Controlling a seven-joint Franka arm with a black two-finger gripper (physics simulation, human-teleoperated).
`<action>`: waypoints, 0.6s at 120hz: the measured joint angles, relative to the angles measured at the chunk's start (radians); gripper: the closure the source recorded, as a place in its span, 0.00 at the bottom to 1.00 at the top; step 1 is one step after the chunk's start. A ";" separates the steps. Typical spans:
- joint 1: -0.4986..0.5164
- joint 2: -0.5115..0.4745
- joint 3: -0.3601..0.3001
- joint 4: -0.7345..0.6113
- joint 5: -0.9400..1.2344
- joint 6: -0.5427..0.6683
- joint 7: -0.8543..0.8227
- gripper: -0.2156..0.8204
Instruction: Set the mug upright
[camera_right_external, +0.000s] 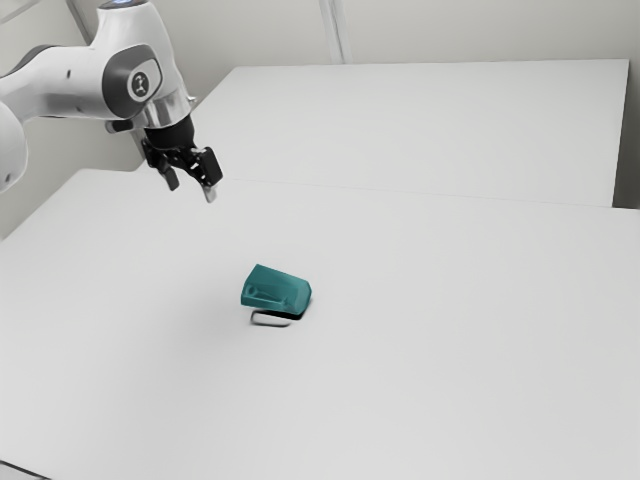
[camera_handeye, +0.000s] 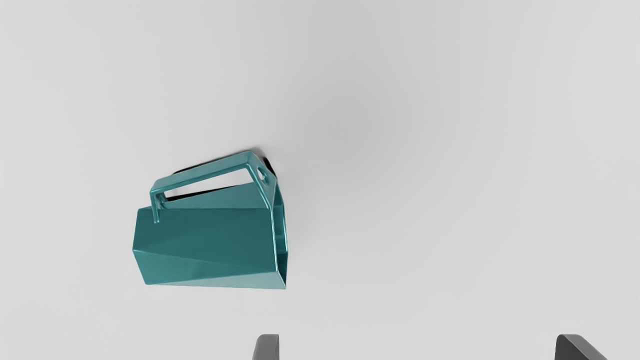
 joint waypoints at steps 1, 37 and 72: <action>0.001 0.000 0.000 0.000 0.000 0.000 0.000 0.21; 0.066 0.175 -0.004 0.145 -0.187 0.024 0.000 0.21; 0.111 0.271 0.000 0.104 -0.476 0.072 0.000 0.21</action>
